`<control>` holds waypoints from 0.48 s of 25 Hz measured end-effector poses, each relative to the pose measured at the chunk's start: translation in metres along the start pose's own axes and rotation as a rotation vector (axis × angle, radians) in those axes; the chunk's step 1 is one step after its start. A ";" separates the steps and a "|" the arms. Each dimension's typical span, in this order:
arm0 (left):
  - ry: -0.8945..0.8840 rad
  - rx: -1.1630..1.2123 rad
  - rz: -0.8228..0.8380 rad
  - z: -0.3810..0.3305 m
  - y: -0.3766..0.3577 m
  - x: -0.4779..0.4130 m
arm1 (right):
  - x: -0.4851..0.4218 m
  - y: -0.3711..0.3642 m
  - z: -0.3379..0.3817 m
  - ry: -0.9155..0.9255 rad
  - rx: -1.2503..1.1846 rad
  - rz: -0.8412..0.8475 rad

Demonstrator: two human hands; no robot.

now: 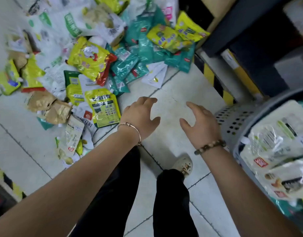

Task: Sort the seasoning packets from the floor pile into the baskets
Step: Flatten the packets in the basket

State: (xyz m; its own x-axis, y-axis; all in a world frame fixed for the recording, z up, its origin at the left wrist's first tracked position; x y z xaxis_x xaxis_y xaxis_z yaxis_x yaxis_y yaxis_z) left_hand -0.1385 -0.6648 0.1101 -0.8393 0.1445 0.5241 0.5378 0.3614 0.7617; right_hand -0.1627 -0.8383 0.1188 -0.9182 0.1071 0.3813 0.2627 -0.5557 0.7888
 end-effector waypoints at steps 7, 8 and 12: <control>0.265 0.178 -0.028 0.142 0.033 0.001 | -0.043 -0.087 0.108 0.089 0.161 0.256; 0.297 0.206 -0.020 0.157 0.032 0.003 | -0.047 -0.095 0.118 0.092 0.170 0.281; 0.398 0.288 -0.020 0.214 0.019 0.002 | -0.075 -0.134 0.149 0.101 0.152 0.302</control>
State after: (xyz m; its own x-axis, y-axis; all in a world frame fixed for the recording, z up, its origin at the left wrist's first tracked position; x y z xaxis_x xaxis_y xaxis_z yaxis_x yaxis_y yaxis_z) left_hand -0.1466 -0.4604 0.0441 -0.7238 -0.2083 0.6579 0.4306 0.6086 0.6665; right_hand -0.0845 -0.6491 0.0564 -0.8149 -0.1297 0.5650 0.5613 -0.4201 0.7131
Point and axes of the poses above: each hand's wrist, its own x-axis away from the middle knuckle, its own y-axis out of the back of the hand, z = x × y, the point moved 9 cm from there along -x, towards the middle knuckle, and after that the axes turned 4 degrees about -z, right-handed, at the moved point
